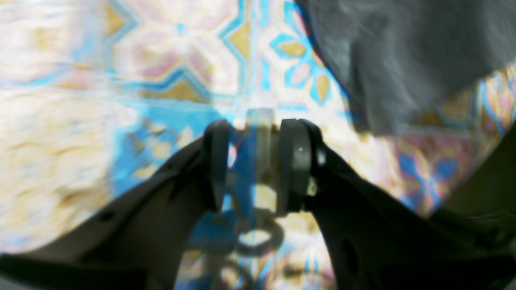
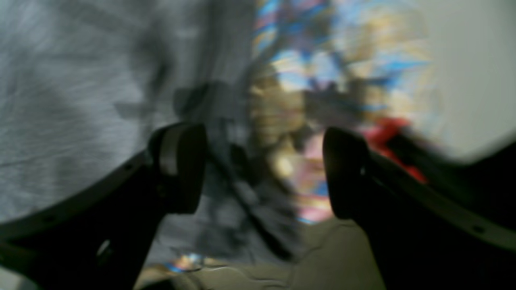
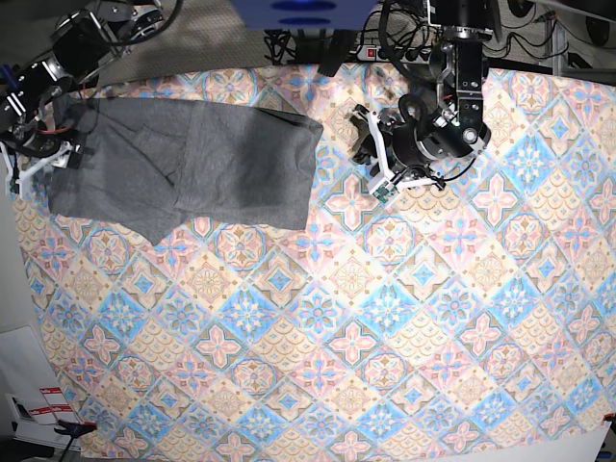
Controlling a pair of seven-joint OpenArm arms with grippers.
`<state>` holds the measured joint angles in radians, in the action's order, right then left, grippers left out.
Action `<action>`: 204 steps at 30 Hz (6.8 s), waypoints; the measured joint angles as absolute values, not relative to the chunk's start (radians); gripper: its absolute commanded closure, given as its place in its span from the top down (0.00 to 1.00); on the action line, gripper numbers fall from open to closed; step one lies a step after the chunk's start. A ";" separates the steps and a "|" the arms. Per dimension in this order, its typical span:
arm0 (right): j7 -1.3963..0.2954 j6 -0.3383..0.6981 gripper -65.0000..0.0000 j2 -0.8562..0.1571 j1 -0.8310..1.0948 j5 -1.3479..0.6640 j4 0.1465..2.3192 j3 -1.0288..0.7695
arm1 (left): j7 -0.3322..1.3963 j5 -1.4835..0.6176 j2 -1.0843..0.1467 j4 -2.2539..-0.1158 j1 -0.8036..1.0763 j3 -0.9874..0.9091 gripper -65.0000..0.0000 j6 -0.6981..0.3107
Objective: Fold the T-shirt properly
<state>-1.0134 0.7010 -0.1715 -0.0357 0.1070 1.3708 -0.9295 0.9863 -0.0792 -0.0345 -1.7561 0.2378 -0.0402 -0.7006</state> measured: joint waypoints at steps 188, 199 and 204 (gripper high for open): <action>-1.037 0.696 0.30 -0.043 0.293 0.080 1.927 0.126 | 0.972 0.029 -0.099 -1.779 0.378 -0.014 0.31 -0.707; -1.177 0.695 0.08 -0.048 0.262 0.080 1.929 0.214 | 0.966 0.025 -0.108 -1.932 0.396 -0.013 0.31 -0.708; -1.164 0.702 0.08 -0.151 0.255 0.053 1.929 0.521 | 0.966 0.031 -0.107 -1.932 0.383 -0.052 0.31 -0.692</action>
